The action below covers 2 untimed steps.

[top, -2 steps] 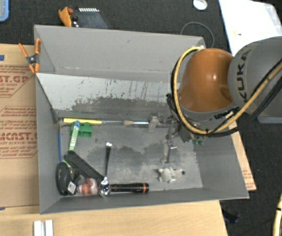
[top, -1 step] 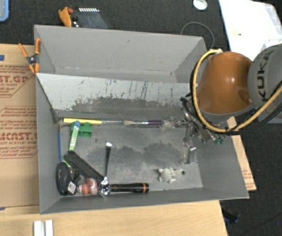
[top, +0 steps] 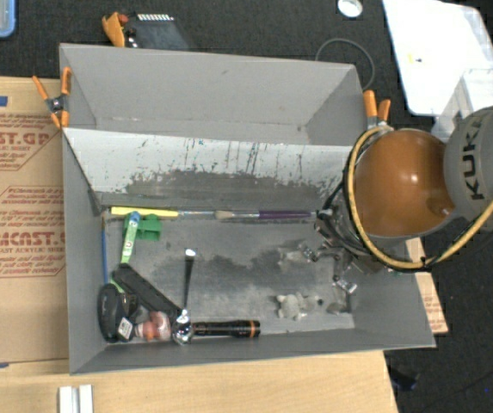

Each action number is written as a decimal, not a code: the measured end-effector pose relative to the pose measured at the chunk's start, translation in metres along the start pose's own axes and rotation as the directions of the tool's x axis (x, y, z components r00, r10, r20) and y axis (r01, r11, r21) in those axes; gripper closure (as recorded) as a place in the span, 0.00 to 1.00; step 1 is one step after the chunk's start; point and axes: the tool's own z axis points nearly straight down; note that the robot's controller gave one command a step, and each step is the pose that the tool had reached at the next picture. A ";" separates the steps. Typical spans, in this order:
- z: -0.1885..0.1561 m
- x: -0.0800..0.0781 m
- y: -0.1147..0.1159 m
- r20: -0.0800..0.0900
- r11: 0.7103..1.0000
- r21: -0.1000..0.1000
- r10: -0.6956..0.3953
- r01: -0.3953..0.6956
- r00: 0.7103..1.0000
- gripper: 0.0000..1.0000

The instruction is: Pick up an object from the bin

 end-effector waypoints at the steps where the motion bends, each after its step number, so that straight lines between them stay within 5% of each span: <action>1: 0.070 -0.001 0.024 0.003 0.959 0.001 -0.285 0.285 0.959 0.00; 2: 0.066 0.015 0.014 0.001 0.891 0.007 -0.455 0.455 0.891 1.00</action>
Offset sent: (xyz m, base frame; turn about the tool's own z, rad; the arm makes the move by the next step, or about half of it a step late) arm -0.0200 0.0005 -0.0654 -0.4740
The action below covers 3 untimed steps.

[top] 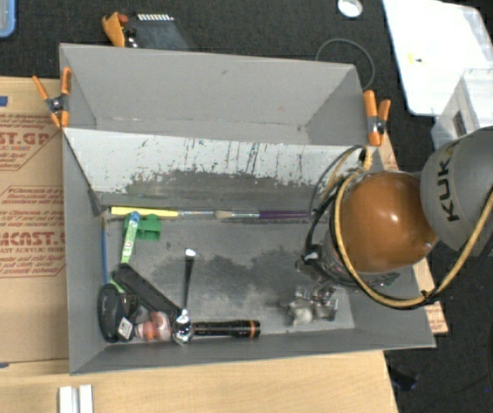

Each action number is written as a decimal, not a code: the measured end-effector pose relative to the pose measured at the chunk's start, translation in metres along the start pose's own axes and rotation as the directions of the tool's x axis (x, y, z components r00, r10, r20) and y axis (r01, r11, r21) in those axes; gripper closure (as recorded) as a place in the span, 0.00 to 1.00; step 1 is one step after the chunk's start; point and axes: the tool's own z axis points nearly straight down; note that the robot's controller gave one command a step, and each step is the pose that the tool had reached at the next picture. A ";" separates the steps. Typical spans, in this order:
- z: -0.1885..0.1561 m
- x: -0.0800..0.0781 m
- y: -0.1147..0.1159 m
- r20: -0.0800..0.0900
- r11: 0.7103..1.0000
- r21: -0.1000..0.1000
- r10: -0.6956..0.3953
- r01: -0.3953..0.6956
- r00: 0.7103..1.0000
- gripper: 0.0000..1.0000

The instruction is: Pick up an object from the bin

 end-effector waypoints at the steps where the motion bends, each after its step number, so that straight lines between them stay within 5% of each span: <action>1: 0.000 0.000 0.000 0.000 1.000 0.000 0.000 0.000 1.000 1.00; 2: -0.031 0.000 0.003 -0.002 1.000 -0.011 0.000 0.000 1.000 1.00; 3: -0.067 -0.001 0.000 0.001 1.000 0.000 0.001 -0.001 1.000 1.00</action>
Offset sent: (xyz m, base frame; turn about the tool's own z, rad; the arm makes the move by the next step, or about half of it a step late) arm 0.0000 0.0000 0.1087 0.0002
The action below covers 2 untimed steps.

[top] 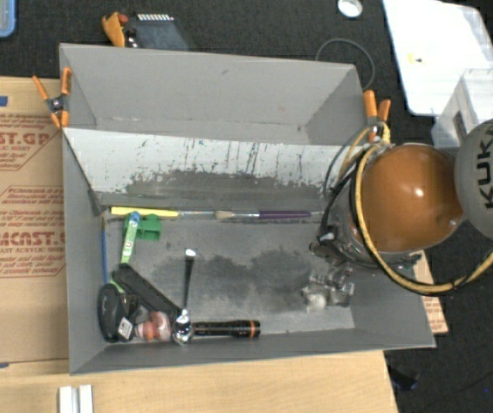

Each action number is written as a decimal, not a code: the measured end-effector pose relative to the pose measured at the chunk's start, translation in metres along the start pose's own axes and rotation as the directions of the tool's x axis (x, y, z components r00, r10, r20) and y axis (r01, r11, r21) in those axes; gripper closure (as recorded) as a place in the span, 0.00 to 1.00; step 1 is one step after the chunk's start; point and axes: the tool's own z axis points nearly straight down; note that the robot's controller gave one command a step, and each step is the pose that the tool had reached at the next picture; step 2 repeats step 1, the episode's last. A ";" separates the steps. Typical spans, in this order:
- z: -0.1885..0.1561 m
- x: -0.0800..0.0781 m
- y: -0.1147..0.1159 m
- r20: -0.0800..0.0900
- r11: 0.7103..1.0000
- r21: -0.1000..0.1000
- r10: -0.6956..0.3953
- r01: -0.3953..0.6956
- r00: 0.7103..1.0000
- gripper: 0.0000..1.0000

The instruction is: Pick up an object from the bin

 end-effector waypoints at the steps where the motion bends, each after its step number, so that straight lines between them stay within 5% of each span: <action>1: -0.010 -0.001 0.001 0.000 1.000 -0.003 0.000 0.000 1.000 1.00; 2: -0.010 -0.001 0.001 0.000 1.000 -0.003 0.000 0.000 1.000 1.00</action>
Offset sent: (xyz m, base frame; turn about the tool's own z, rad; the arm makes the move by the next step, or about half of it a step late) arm -0.0005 0.0008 0.0325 0.0003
